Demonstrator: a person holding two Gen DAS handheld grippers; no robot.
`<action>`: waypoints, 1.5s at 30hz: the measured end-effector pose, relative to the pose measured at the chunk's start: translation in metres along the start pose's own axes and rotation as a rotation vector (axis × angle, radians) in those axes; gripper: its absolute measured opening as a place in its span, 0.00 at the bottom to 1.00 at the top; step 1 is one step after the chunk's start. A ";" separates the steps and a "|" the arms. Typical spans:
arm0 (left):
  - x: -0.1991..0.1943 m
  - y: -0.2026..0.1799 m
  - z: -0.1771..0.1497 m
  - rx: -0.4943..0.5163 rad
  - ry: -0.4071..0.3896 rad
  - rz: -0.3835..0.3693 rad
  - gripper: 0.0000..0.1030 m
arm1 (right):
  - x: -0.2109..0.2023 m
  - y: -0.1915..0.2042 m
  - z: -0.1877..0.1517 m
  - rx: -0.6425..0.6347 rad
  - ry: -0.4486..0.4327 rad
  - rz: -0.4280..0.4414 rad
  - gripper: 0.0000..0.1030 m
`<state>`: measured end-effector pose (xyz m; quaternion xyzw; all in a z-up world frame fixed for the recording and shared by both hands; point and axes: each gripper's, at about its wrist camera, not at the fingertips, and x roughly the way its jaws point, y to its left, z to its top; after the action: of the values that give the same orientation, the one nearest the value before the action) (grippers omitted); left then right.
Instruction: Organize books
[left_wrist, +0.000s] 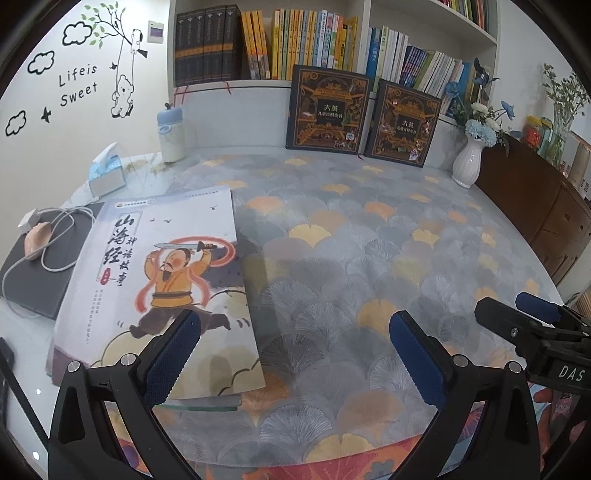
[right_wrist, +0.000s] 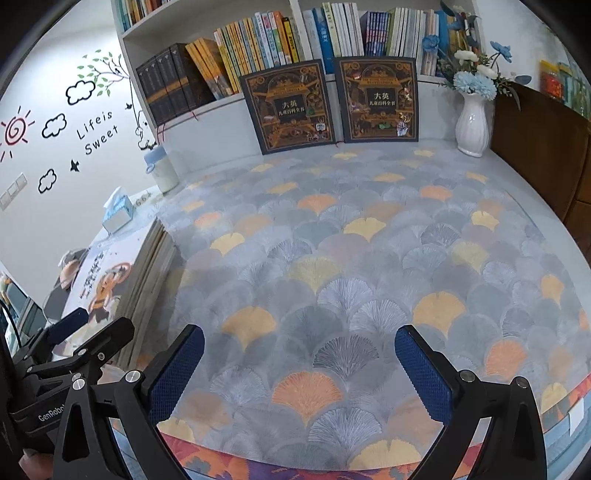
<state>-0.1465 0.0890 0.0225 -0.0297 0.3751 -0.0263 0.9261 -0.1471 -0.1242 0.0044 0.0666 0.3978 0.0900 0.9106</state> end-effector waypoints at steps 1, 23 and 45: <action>0.002 0.000 0.000 0.003 0.005 -0.001 0.99 | 0.001 0.000 0.000 -0.002 0.002 -0.002 1.00; 0.019 -0.009 0.002 -0.005 0.020 -0.006 0.99 | 0.008 -0.012 0.000 0.014 0.007 0.027 1.00; 0.021 -0.024 0.005 0.028 0.014 -0.019 0.99 | 0.002 -0.024 -0.002 0.033 -0.003 -0.009 1.00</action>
<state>-0.1290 0.0635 0.0135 -0.0200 0.3809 -0.0408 0.9235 -0.1448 -0.1476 -0.0030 0.0801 0.3984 0.0790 0.9103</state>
